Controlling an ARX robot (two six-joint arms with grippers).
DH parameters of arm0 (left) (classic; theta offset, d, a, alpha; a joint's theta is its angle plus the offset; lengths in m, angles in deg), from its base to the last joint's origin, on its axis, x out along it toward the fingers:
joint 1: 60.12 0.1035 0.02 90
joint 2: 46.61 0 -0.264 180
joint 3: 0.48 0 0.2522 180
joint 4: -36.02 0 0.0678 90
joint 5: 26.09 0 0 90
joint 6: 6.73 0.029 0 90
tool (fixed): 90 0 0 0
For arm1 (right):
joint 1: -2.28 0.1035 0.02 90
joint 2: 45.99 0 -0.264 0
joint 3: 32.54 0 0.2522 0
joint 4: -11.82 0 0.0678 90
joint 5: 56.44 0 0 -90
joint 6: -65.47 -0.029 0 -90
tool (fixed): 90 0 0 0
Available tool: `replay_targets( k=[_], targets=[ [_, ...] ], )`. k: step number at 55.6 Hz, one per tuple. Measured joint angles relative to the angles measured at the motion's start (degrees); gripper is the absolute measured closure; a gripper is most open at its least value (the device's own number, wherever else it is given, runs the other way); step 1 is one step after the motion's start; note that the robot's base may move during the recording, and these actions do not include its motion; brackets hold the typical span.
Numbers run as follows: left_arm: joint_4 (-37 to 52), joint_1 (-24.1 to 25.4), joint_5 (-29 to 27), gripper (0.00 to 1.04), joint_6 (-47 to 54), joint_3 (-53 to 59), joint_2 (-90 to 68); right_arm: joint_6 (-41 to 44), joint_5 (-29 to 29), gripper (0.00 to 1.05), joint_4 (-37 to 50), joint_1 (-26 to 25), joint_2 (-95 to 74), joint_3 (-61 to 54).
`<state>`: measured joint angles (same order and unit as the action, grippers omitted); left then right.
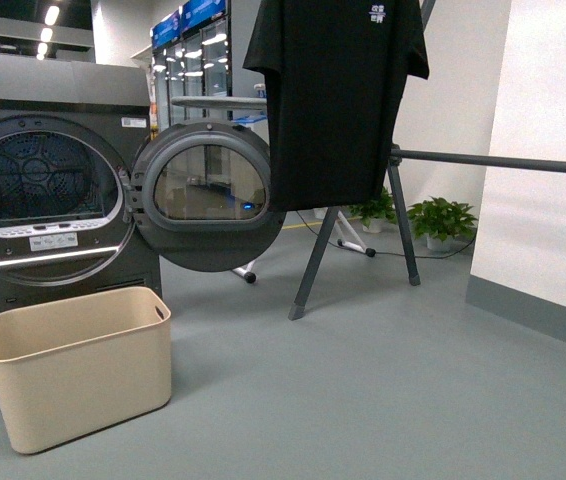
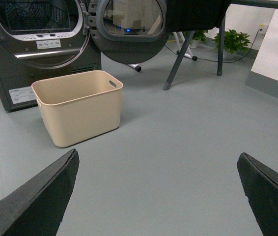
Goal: Move hamper under clothes hanger
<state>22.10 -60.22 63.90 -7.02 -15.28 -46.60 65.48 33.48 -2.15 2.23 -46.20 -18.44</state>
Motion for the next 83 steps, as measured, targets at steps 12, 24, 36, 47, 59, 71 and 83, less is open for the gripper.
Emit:
replay_targets(
  k=[12,24,36,47,59,71,83],
  targets=[
    [0.0,0.0,0.0,0.07,0.0,0.0,0.0,0.0,0.0,0.08,0.0,0.0,0.0,0.0],
    [0.0,0.0,0.0,0.07,0.0,0.0,0.0,0.0,0.0,0.08,0.0,0.0,0.0,0.0],
    [0.0,0.0,0.0,0.07,0.0,0.0,0.0,0.0,0.0,0.08,0.0,0.0,0.0,0.0],
    [0.0,0.0,0.0,0.07,0.0,0.0,0.0,0.0,0.0,0.08,0.0,0.0,0.0,0.0],
    [0.0,0.0,0.0,0.07,0.0,0.0,0.0,0.0,0.0,0.08,0.0,0.0,0.0,0.0],
    [0.0,0.0,0.0,0.07,0.0,0.0,0.0,0.0,0.0,0.08,0.0,0.0,0.0,0.0],
    [0.0,0.0,0.0,0.07,0.0,0.0,-0.1,0.0,0.0,0.08,0.0,0.0,0.0,0.0]
  ],
)
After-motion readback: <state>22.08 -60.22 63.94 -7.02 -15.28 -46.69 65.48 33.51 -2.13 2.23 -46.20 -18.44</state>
